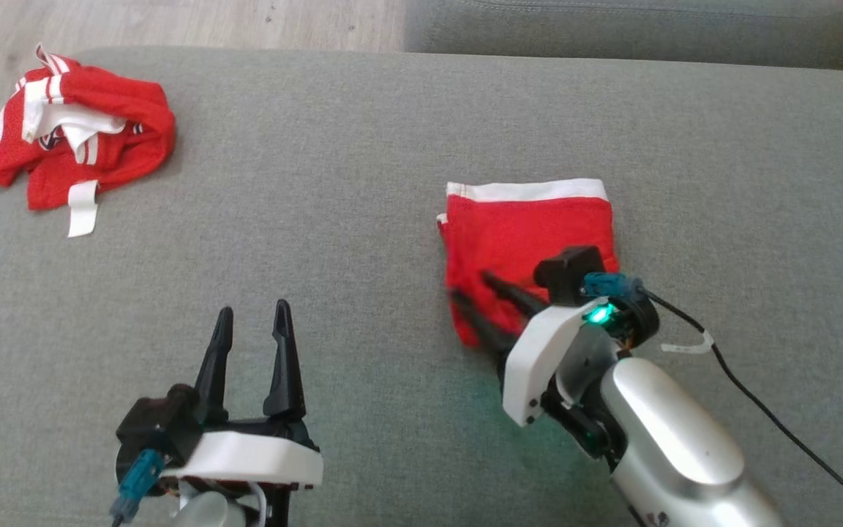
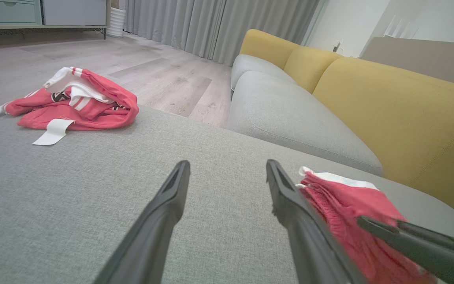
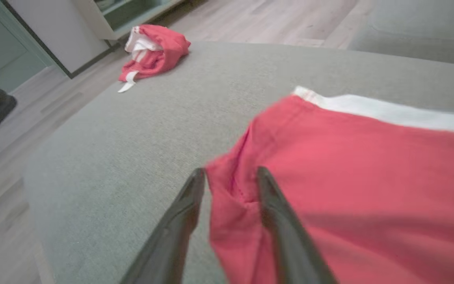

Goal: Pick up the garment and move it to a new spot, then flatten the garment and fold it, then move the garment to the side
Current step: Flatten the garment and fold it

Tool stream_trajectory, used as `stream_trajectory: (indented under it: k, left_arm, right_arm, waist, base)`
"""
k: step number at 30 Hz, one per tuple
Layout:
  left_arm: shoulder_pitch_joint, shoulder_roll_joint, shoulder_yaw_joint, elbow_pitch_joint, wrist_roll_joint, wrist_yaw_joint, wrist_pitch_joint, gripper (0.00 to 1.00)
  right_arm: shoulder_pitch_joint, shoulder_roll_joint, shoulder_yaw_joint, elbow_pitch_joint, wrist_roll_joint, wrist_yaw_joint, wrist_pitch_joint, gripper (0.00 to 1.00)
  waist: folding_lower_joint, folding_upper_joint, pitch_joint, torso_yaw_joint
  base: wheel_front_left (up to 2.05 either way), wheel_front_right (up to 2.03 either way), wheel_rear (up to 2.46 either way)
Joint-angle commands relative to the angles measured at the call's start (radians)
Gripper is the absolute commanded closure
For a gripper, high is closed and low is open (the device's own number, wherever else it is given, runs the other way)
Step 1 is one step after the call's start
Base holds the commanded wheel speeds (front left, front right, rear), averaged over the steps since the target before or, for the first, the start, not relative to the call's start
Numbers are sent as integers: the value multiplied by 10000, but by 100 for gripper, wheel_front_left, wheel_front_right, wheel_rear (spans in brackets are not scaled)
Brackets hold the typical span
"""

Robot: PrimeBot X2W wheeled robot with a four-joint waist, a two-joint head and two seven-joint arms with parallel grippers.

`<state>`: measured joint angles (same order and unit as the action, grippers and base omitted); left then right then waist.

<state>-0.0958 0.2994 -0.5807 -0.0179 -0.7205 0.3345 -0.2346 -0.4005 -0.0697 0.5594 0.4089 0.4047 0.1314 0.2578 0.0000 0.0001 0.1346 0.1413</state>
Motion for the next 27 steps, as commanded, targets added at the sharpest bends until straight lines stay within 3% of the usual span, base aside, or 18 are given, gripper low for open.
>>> stream_trajectory:
  k: [1, 8, 16, 27]
  left_arm:
    - [-396, 50, 380, -243, 75, 22, -114, 0]
    - [-389, -10, 306, -200, 76, 22, -122, 0]
    - [-522, 7, 164, -157, 267, -72, -148, 0]
    - [-436, 103, 133, 233, 394, -208, -191, 0]
  right_arm:
    - [-279, 194, 257, -527, 108, -7, -297, 0]
    - [18, 120, -134, -1201, -88, -7, -1007, 0]
    - [866, 15, -2259, -2139, -1262, -7, -1980, 0]
    - [2725, 173, -4367, -3287, -2135, -7, -2538, 0]
  waist:
    - [0, -1, -6, -47]
    - [0, -1, -125, -205]
    - [0, -1, -353, -367]
    - [0, -1, -996, -711]
  base:
    - [0, 0, 0]
    - [0, 0, 0]
    - [0, 0, 0]
    - [0, 0, 0]
